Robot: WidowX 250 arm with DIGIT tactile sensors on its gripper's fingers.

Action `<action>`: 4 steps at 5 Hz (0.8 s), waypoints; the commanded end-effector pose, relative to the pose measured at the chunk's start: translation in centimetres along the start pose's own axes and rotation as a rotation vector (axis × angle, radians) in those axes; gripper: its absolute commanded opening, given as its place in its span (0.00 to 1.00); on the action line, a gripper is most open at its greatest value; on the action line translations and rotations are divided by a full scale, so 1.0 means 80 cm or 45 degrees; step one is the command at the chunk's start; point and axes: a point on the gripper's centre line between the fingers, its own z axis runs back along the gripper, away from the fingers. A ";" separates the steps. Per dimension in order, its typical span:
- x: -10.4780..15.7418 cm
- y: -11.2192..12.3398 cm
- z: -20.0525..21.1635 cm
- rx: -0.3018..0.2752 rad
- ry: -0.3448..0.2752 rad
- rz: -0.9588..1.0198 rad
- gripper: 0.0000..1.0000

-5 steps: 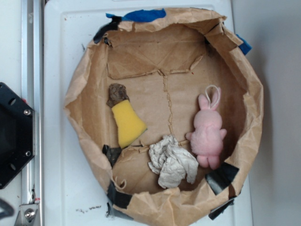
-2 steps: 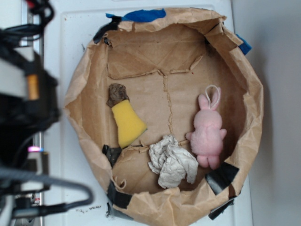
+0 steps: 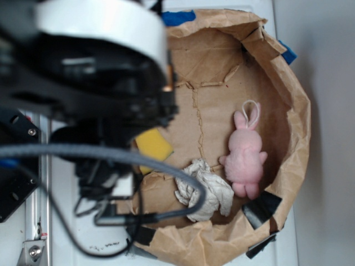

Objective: Grab the white paper.

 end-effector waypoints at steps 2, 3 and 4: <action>0.083 -0.033 -0.036 -0.145 -0.154 -0.433 1.00; 0.083 -0.033 -0.036 -0.145 -0.154 -0.433 1.00; 0.083 -0.033 -0.036 -0.145 -0.154 -0.433 1.00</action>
